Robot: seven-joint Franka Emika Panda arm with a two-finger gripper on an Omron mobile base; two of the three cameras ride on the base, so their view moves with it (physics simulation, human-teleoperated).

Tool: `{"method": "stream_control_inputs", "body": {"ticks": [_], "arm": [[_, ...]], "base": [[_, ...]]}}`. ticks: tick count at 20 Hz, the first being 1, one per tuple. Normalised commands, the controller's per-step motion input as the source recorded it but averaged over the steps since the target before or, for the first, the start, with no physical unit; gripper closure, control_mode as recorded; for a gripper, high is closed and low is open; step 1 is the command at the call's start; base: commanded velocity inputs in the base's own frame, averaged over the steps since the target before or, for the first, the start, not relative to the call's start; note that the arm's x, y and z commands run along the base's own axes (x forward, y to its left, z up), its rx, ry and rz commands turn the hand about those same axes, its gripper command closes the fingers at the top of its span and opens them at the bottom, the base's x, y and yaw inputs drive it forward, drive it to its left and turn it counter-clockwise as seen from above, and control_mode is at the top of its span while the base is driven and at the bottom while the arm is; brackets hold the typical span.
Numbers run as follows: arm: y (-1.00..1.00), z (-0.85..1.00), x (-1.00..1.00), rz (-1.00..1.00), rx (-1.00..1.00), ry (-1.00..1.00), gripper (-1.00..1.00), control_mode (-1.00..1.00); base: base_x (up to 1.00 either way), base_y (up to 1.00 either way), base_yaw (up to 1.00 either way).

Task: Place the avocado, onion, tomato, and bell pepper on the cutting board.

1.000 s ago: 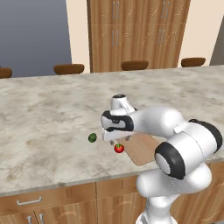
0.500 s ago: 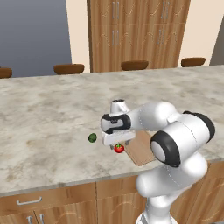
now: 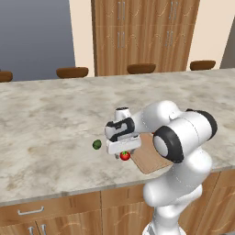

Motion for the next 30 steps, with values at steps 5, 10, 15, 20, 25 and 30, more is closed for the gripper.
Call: {"method": "stream_control_inputs", "body": {"ticks": [5, 10, 15, 20, 25, 30], "arm": [[0.00, -0.01, 0.00, 0.00, -0.01, 0.00, 1.00, -1.00], [-0.07, 0.41, -0.09, 0.00, 0.00, 0.00, 1.00, -1.00], [-0.26, 0.59, -0.03, 0.00, 0.00, -0.02, 1.00, -1.00], [-0.32, 0.12, 0.18, 0.02, -0.02, 0.00, 1.00, -1.00], [-0.21, 0.00, 0.50, 0.05, 0.00, 0.00, 1.00, -1.00], [-0.01, -0.02, 0.15, 0.03, 0.00, -0.02, 1.00, -1.00]], "base": [[0.00, 0.00, 0.00], [0.00, 0.00, 0.00], [0.00, 0.00, 0.00], [0.00, 0.00, 0.00], [0.00, 0.00, 0.00], [0.00, 0.00, 0.00]]}}
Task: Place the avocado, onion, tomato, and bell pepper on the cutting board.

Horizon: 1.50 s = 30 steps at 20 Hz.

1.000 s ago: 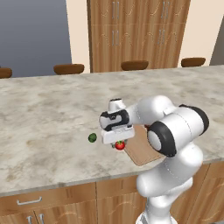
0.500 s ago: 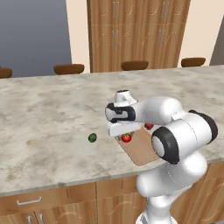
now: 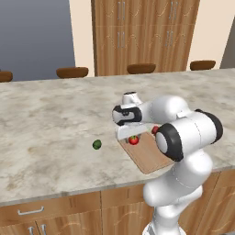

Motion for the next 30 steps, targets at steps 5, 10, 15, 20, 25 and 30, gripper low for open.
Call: {"method": "stream_control_inputs", "body": {"ticks": [5, 10, 15, 20, 25, 30], "arm": [[0.00, -0.29, 0.29, 0.02, 0.00, 0.00, 1.00, -1.00], [-0.13, -0.23, 0.31, 0.03, 0.00, 0.00, 1.00, -1.00], [-0.16, -0.23, 0.02, 0.00, 0.00, 0.00, 1.00, -1.00], [-0.04, -0.32, 0.00, 0.00, 0.00, 0.00, 1.00, -1.00], [-0.03, -0.33, 0.00, 0.00, 0.00, 0.00, 1.00, -1.00], [-0.02, -0.20, 0.00, 0.00, 0.00, 0.00, -1.00, -1.00]], "base": [[0.00, 0.00, 0.00], [0.00, 0.00, 0.00], [0.00, 0.00, 0.00], [0.00, 0.00, 0.00], [0.00, 0.00, 0.00], [0.00, 0.00, 0.00]]}}
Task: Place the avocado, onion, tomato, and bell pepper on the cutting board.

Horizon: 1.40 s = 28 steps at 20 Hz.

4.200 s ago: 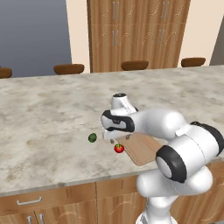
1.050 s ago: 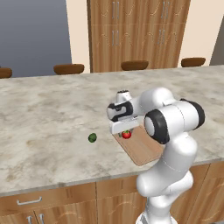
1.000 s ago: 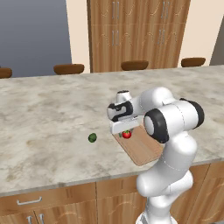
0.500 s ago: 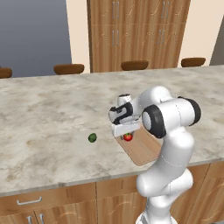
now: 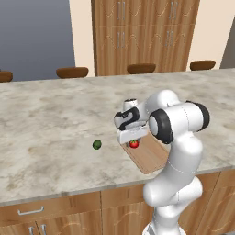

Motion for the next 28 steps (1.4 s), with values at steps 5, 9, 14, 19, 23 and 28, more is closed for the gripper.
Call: {"method": "stream_control_inputs", "body": {"ticks": [5, 9, 14, 19, 23, 28], "arm": [[0.00, 0.05, 0.00, 0.05, 0.00, -0.02, -1.00, -1.00], [0.00, 0.17, 0.00, 0.02, 0.00, -0.07, -1.00, -1.00], [0.00, 0.56, -0.15, 0.00, 0.01, -0.15, -1.00, -1.00], [0.00, 0.72, -0.46, 0.00, 0.15, -0.15, -1.00, -1.00], [0.05, 0.63, -0.52, 0.00, 0.18, -0.12, -1.00, -1.00], [0.32, 0.52, -0.46, 0.00, 0.08, -0.06, -1.00, -1.00]], "base": [[0.00, 0.00, 0.00], [0.00, 0.00, 0.00], [0.00, 0.00, 0.00], [0.00, 0.00, 0.00], [0.00, 0.00, 0.00], [0.00, 0.00, 0.00]]}}
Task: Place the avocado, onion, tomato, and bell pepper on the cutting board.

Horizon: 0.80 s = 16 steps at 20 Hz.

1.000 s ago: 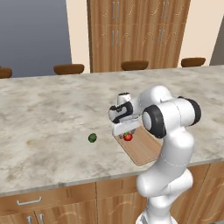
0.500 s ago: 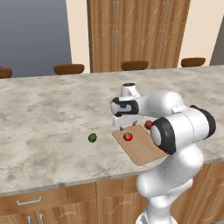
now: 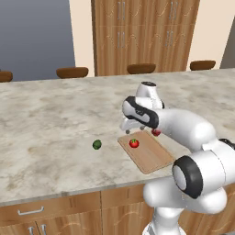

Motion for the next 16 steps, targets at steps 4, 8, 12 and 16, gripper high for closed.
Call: {"method": "stream_control_inputs", "body": {"ticks": [4, 8, 12, 16], "arm": [[0.41, 0.31, -0.36, -0.01, 0.05, 0.00, -1.00, -1.00], [0.52, 0.11, -0.27, -0.04, 0.00, 0.00, -1.00, -1.00], [0.62, -0.04, -0.34, -0.04, -0.03, -0.06, -1.00, -1.00], [0.69, -0.06, -0.09, -0.08, -0.03, 0.00, -1.00, -1.00]], "base": [[0.00, 0.00, 0.00], [0.00, 0.00, 0.00], [0.00, 0.00, 0.00], [0.00, 0.00, 0.00]]}}
